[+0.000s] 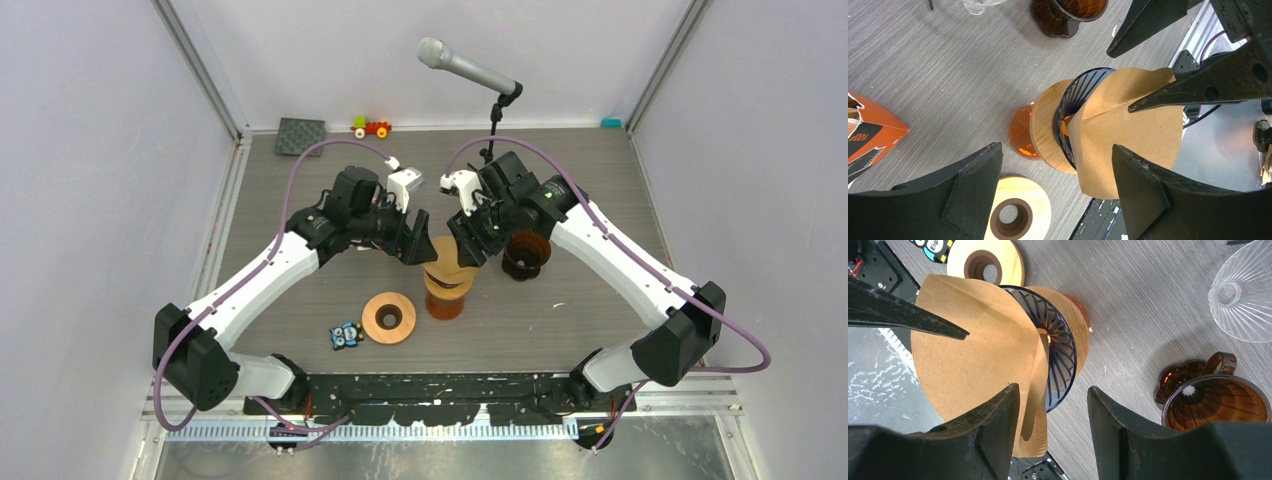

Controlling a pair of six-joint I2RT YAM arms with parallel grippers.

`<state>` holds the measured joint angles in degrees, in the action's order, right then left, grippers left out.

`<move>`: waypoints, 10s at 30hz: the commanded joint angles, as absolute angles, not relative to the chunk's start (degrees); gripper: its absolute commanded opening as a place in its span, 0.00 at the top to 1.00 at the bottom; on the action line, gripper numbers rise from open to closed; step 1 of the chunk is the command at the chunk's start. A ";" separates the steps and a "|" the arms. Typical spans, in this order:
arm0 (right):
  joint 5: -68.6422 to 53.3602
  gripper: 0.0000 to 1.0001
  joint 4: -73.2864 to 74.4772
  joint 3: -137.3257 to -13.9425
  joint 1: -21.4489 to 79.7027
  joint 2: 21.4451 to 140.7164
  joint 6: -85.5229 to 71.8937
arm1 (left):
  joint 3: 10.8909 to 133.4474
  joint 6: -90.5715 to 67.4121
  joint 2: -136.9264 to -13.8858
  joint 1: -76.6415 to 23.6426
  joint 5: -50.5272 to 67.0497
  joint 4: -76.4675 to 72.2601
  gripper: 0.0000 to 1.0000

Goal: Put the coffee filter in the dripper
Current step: Place the coffee filter in the coffee dripper, then move the coffee server to the center of the board.

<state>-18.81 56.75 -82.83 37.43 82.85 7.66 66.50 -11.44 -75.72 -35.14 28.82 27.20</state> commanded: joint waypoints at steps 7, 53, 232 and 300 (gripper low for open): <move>-21.88 0.41 57.48 -86.49 36.02 80.15 8.00 | 67.49 -10.11 -72.54 -33.66 30.90 24.09 0.15; -15.76 0.43 49.02 -71.45 12.60 75.36 8.34 | 62.50 -0.38 -63.86 -17.58 42.02 27.58 0.08; -26.56 0.38 54.73 -84.56 25.51 69.50 6.91 | 72.73 -1.77 -72.51 -36.99 24.89 28.65 0.00; -52.64 0.43 -47.53 -23.40 27.01 85.41 3.79 | 71.82 -5.49 -68.78 -16.39 28.04 20.36 0.00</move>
<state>-55.35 -37.60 -22.85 26.20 83.35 7.38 70.24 -6.83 -70.00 -17.06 29.45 21.26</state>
